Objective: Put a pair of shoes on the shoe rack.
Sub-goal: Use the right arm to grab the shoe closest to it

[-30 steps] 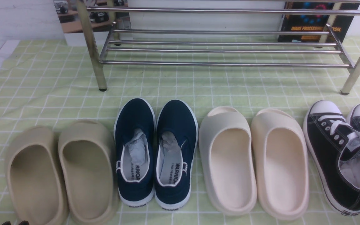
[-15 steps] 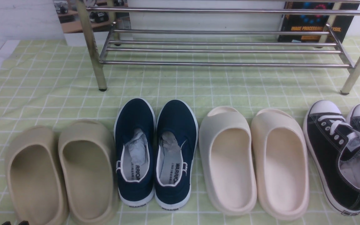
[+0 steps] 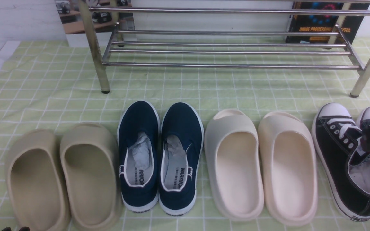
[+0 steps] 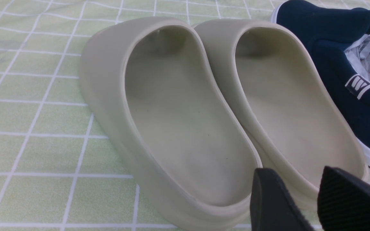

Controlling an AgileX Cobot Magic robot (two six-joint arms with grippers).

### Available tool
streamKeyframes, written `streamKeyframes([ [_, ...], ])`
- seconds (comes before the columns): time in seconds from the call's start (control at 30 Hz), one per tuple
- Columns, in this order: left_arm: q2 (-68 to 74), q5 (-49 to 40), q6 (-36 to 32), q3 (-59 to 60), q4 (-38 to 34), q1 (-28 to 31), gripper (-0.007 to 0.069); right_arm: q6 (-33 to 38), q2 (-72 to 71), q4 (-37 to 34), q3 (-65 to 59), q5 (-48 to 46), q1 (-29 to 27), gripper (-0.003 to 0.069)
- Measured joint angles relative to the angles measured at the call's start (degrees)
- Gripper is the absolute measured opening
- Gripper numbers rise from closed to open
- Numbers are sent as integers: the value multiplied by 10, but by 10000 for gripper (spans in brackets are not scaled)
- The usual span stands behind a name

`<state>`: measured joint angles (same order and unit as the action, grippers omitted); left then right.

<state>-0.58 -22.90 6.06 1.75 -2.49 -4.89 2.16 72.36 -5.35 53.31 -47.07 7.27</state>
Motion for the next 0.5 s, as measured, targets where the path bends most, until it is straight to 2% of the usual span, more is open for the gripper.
streamKeyframes([
  [0.03,0,0,0,0,0,0,239,-1,0,0,0,0,0,479],
  [0.1,0,0,0,0,0,0,239,-14,44,17,1,19,1,582],
  [0.17,0,0,0,0,0,0,239,-26,76,26,1,36,1,604],
  [0.27,0,0,0,0,0,0,239,-39,115,26,1,61,1,595],
  [0.37,0,0,0,0,0,0,239,-43,171,20,2,101,2,519],
  [0.43,0,0,0,0,0,0,239,-50,208,14,2,118,2,430],
  [0.47,0,0,0,0,0,0,239,-50,210,14,2,120,2,420],
  [0.5,0,0,0,0,0,0,239,-55,227,14,4,124,2,329],
])
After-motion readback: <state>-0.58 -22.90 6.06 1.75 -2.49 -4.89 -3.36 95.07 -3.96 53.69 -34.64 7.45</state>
